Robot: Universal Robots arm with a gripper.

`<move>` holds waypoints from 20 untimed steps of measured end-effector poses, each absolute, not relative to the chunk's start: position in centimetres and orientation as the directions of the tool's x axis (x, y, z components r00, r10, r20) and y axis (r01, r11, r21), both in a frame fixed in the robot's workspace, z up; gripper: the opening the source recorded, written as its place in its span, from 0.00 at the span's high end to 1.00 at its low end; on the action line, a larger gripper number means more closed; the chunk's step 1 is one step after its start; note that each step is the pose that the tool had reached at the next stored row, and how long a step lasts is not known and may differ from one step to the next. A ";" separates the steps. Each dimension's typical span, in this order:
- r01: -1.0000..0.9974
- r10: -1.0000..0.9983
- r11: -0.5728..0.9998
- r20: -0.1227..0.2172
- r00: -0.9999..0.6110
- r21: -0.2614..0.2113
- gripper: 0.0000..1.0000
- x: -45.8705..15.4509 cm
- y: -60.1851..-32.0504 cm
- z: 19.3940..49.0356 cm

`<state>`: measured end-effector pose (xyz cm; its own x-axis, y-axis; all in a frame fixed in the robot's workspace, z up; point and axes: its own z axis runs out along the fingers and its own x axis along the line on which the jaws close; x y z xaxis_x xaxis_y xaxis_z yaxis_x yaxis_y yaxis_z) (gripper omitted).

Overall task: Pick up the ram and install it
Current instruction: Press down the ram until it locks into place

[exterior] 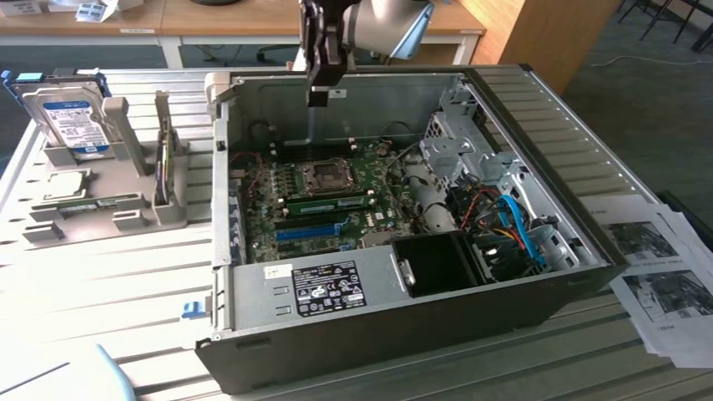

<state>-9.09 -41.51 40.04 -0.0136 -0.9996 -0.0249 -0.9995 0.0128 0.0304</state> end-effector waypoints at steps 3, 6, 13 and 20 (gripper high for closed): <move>-0.999 -1.000 0.013 -0.025 -0.014 0.030 0.91 -9.1 -41.5 39.5; -0.999 -1.000 0.013 -0.025 -0.014 0.030 0.91 -9.1 -41.5 38.9; -0.999 -1.000 0.013 -0.025 -0.014 0.030 0.91 -9.1 -41.5 37.7; -0.999 -1.000 0.013 -0.025 -0.014 0.030 0.91 -9.1 -41.5 36.4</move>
<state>-9.09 -41.50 36.40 -0.0136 -0.9996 -0.0250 -0.9995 0.0129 0.0303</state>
